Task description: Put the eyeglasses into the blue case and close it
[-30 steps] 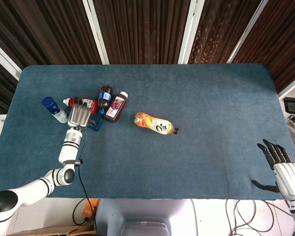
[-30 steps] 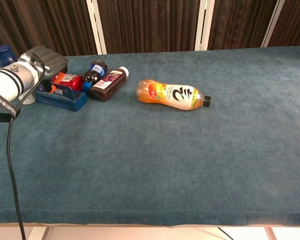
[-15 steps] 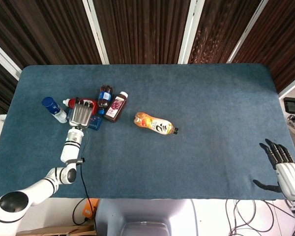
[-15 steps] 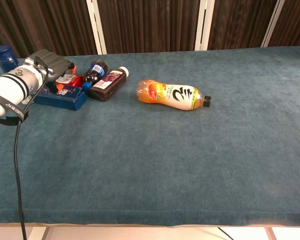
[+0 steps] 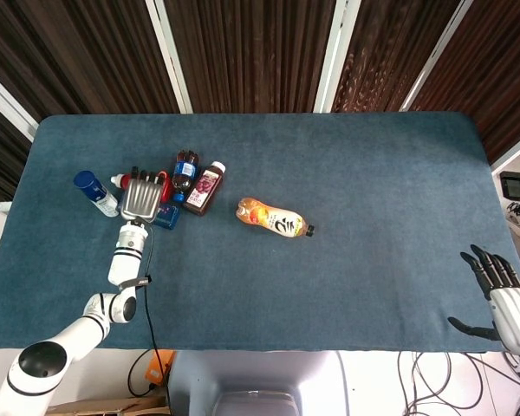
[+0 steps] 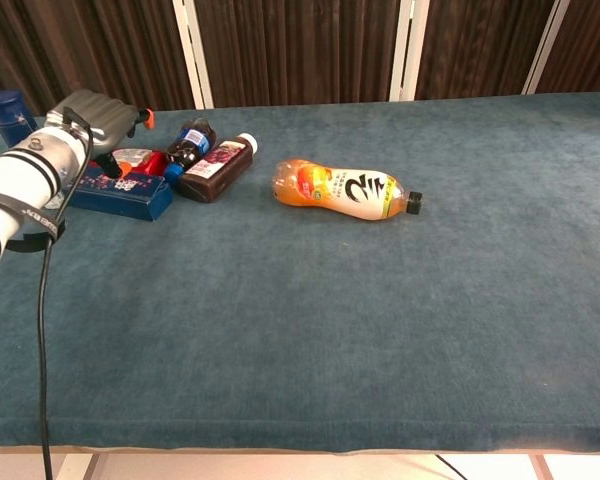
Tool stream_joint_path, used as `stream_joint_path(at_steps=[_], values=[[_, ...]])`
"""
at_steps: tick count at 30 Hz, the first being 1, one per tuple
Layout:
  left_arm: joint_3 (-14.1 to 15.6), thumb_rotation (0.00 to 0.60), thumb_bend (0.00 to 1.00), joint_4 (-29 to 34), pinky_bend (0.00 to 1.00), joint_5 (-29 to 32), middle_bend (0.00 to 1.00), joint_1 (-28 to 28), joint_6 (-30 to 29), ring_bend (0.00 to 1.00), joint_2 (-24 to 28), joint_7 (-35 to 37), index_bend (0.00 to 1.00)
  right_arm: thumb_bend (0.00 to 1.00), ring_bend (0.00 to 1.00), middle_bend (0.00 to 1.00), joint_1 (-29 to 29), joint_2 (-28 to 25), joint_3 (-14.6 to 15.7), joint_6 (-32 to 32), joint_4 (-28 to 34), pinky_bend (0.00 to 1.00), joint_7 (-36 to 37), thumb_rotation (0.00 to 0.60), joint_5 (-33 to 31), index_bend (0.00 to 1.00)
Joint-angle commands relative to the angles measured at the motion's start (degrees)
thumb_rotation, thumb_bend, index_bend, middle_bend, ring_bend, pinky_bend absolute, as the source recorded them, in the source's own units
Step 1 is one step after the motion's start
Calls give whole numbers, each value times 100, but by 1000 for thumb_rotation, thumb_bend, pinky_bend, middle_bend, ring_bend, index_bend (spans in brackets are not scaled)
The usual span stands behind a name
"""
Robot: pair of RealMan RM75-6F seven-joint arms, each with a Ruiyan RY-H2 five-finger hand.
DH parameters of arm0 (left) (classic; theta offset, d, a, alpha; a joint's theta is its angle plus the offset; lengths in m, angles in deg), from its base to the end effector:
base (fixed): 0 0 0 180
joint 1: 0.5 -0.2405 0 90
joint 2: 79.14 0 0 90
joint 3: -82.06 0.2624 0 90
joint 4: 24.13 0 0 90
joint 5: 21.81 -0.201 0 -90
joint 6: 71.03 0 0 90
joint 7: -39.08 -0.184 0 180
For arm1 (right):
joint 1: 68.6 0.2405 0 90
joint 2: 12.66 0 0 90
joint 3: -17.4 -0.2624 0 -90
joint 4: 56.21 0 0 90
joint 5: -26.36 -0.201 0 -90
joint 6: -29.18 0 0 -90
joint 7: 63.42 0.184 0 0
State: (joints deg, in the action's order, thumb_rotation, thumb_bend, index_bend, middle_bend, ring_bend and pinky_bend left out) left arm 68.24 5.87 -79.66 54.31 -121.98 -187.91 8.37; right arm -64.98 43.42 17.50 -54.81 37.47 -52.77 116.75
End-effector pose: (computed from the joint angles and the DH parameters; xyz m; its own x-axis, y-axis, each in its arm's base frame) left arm -0.1883 0.5092 -0.0023 0.8236 -0.0240 0.5666 0.5632 -0.0819 -0.8222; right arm -0.3156 -0.2029 0.1957 0.3391 -0.0846 0.9369 -0.9406 -0.0464 0.3362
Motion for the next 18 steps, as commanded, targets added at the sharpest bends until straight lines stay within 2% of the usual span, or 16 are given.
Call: stream_joint_path(at_steps=[1, 7, 12, 18], values=[[3, 600, 312, -357, 195, -184, 288, -2, 90, 241, -180, 248, 205, 67, 0, 0, -2, -3, -7, -2, -10, 0, 21, 600, -7, 0], [84, 600, 311, -273, 189, -425, 398, -136, 86, 272, -134, 492, 201, 66, 0, 0, -2, -6, -5, 7, -19, 0, 29, 600, -5, 0], [230, 600, 345, 188, 184, -664, 409, -403, -185, 273, 100, 497, 172, 66, 0, 0, -5, 1, -10, 2, -8, 0, 11, 600, -6, 0], [269, 600, 377, 633, 172, -721, 428, -593, -241, 273, 325, 338, 145, 66, 0, 0, 4, 22, 4, 17, 20, 0, -62, 600, 30, 0]])
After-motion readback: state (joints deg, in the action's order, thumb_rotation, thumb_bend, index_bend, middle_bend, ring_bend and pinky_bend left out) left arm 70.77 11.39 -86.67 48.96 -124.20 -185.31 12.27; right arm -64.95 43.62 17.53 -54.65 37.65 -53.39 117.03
